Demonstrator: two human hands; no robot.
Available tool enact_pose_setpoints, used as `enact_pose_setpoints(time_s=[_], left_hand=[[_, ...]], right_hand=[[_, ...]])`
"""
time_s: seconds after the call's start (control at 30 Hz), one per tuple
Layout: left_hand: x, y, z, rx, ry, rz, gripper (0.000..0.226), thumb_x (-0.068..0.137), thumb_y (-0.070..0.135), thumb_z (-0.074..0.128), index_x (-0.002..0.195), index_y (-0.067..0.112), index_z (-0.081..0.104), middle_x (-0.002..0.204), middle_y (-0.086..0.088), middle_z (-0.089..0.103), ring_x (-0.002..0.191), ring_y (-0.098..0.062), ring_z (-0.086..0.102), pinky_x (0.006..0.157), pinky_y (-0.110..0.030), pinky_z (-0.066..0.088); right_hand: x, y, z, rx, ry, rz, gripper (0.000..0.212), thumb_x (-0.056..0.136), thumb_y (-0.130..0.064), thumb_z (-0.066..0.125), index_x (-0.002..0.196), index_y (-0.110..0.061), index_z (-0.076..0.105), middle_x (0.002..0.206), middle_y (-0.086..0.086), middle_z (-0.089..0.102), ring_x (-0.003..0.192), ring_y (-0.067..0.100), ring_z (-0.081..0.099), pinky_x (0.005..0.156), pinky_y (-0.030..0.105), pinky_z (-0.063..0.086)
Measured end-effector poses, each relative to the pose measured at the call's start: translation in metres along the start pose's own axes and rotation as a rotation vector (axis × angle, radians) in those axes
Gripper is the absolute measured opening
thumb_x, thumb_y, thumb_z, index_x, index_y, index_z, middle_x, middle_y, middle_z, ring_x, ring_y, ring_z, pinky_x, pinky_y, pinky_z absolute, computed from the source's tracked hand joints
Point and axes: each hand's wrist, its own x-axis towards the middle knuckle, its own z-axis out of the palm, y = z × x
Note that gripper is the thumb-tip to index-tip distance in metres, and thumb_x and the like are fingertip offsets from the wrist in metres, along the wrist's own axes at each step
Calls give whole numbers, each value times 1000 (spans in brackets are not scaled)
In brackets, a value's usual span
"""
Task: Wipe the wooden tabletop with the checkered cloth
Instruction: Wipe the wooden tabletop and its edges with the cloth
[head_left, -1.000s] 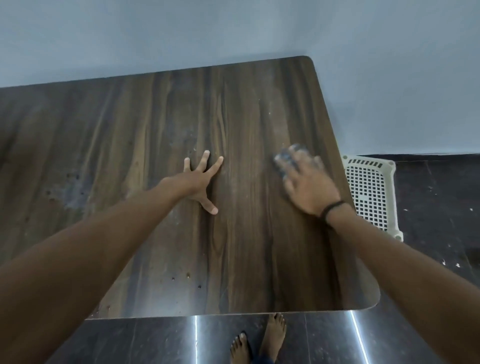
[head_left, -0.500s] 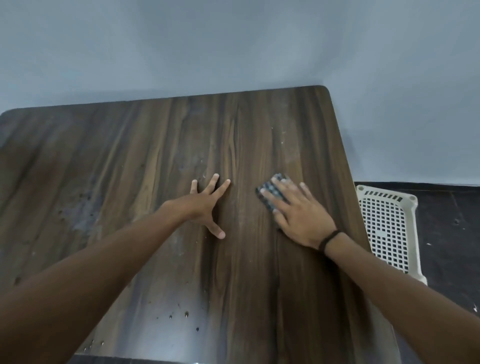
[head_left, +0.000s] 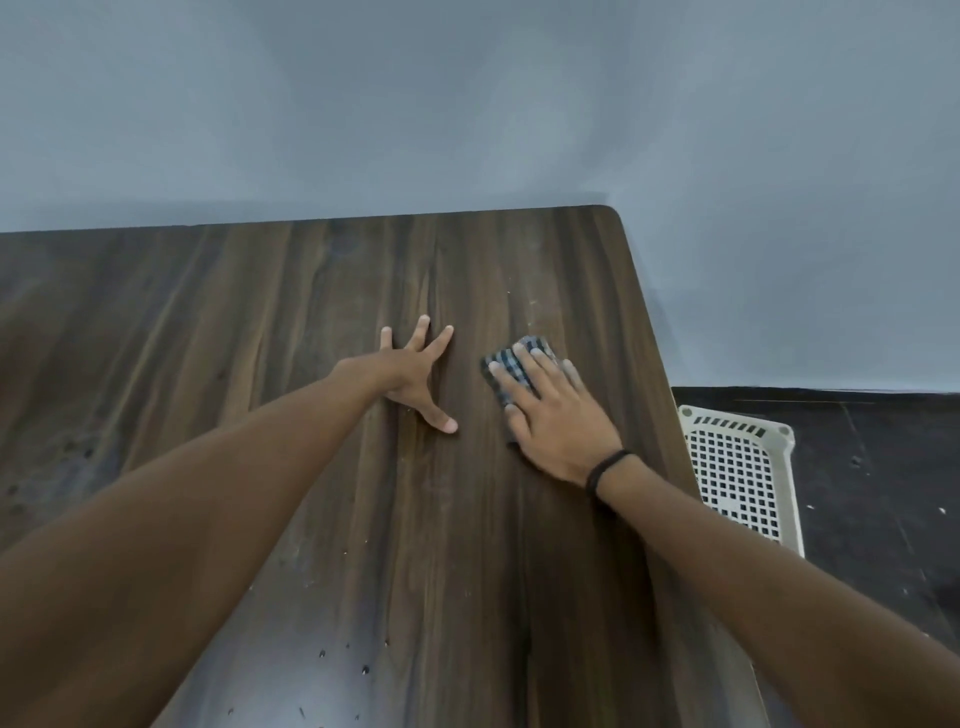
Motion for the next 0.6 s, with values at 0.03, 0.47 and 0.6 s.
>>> enact_pose_setpoints(time_s=[0.03, 0.47, 0.6], left_hand=[[3, -1, 1, 18, -1, -2, 148, 55, 65, 84, 144, 42, -33, 151, 9, -43, 141, -44, -29, 114, -68, 13], [32, -29, -37, 34, -36, 19, 145, 57, 66, 82, 143, 46, -32, 151, 9, -43, 138, -44, -34, 115, -66, 11], [39, -34, -48, 21, -32, 17, 145, 57, 65, 83, 144, 46, -32, 151, 11, -43, 139, -43, -34, 115, -66, 10]], right_hand=[[4, 14, -5, 12, -5, -20, 58, 103, -45, 22, 160, -34, 16, 169, 6, 15, 155, 25, 11, 126, 51, 8], [75, 36, -17, 59, 72, 347, 58, 106, -41, 24, 162, -29, 14, 169, 12, 9, 156, 30, 5, 124, 48, 3], [73, 33, -10, 33, 24, 12, 59, 103, -45, 22, 161, -33, 19, 169, 7, 14, 155, 28, 11, 124, 47, 8]])
